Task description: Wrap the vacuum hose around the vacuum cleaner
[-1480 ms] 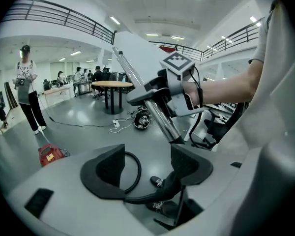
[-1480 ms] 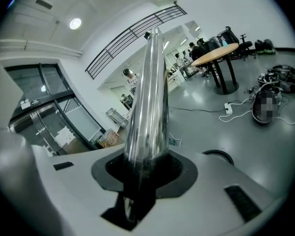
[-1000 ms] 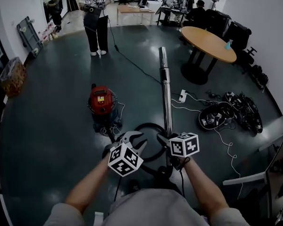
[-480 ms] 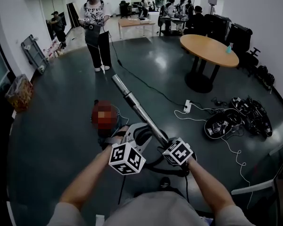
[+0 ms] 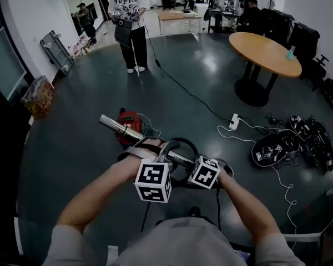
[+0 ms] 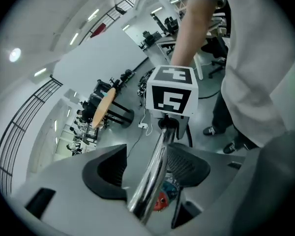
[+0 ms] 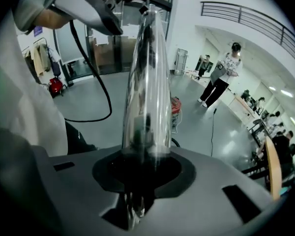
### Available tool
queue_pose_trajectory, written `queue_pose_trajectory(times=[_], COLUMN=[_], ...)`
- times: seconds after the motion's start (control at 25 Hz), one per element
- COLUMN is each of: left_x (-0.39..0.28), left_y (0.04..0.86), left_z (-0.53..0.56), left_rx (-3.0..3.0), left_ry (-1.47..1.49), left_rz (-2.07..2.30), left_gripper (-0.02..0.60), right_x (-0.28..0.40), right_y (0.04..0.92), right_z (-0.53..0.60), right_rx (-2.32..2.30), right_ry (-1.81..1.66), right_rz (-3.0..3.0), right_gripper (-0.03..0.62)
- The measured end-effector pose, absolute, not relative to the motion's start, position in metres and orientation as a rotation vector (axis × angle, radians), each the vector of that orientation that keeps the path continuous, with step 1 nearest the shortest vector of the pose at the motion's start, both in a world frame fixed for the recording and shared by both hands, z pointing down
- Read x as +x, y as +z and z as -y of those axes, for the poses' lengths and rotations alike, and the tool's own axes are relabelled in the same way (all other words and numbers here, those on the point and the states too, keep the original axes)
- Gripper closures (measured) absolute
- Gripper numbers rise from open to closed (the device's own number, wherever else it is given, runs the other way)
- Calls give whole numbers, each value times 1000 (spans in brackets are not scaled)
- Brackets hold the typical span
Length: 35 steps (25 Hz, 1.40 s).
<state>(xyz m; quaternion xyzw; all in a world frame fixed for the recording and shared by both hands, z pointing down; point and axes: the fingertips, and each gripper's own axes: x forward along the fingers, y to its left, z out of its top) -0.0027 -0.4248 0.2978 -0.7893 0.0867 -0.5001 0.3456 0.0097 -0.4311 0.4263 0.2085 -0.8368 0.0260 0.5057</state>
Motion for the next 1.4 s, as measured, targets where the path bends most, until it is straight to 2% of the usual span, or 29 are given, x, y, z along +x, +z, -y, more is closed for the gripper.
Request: queue_pose_trajectory(times=[0.28, 0.6, 0.72, 1.08, 1.16, 1.28, 1.4], left_x=[5, -17, -22, -20, -26, -40, -51], left_y=[348, 392, 400, 429, 433, 442, 448], left_z=[429, 422, 418, 392, 387, 374, 368], left_rx=[-2077, -2077, -2118, -2223, -2275, -2363, -2413], left_ry=[-1617, -1890, -1919, -1882, -1871, -1871, -1850], left_rz=[-82, -71, -105, -152, -219, -296, -378], left_gripper=[331, 335, 405, 411, 410, 410, 410], right_x=[17, 27, 28, 33, 31, 30, 34], right_y=[434, 442, 444, 465, 460, 450, 439], right_z=[435, 428, 422, 400, 405, 404, 402], right_rx=[259, 42, -3, 13, 112, 207, 270], right_ry=[-89, -176, -177, -137, -162, -148, -154], right_rz=[2024, 1984, 1969, 1957, 1974, 1987, 1979], right_gripper=[496, 496, 496, 494, 465, 363, 356])
